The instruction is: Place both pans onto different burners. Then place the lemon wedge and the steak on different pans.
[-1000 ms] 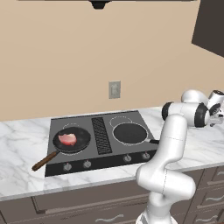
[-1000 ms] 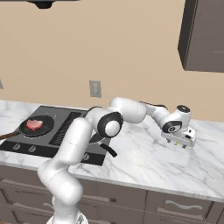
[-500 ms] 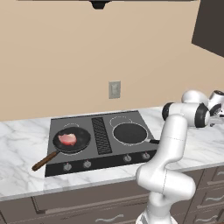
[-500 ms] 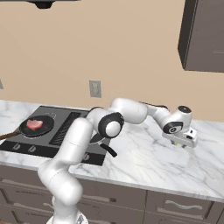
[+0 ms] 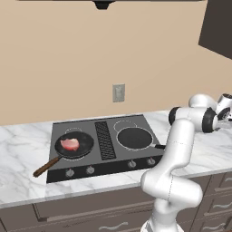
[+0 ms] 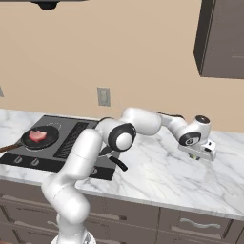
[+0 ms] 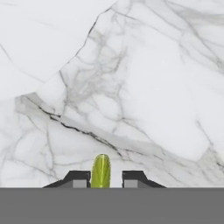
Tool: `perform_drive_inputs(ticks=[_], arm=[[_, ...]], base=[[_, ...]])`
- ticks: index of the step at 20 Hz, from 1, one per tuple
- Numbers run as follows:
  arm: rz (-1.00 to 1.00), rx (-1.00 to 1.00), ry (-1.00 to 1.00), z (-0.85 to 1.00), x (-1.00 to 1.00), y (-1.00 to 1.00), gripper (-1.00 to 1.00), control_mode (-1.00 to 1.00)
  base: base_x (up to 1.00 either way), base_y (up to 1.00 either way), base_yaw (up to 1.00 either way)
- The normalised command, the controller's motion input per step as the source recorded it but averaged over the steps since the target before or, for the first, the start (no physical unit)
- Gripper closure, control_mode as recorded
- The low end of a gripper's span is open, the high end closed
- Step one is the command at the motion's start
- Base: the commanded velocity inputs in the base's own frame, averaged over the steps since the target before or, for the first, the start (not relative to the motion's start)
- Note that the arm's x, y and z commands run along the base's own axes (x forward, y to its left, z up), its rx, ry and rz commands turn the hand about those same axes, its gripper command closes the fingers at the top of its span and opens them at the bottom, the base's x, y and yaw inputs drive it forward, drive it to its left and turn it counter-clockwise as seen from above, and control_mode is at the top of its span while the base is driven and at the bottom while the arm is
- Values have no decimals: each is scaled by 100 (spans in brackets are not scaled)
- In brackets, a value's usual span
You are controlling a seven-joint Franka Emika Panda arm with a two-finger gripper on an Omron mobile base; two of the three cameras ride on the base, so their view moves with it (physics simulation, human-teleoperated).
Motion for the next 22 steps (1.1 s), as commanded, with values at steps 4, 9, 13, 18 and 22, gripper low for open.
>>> perform_drive_inputs(ticks=[4,9,13,18,22], arm=[[0,-1,0,-39,0,0,100,-100],[0,0,0,-26,0,0,100,-100],[0,-1,5,-25,0,8,100,-100],[0,0,2,-4,0,1,100,-100],[0,0,0,3,-3,5,100,-100]], base=[[0,0,0],[0,0,0],[0,0,0],[0,0,0],[0,0,0]])
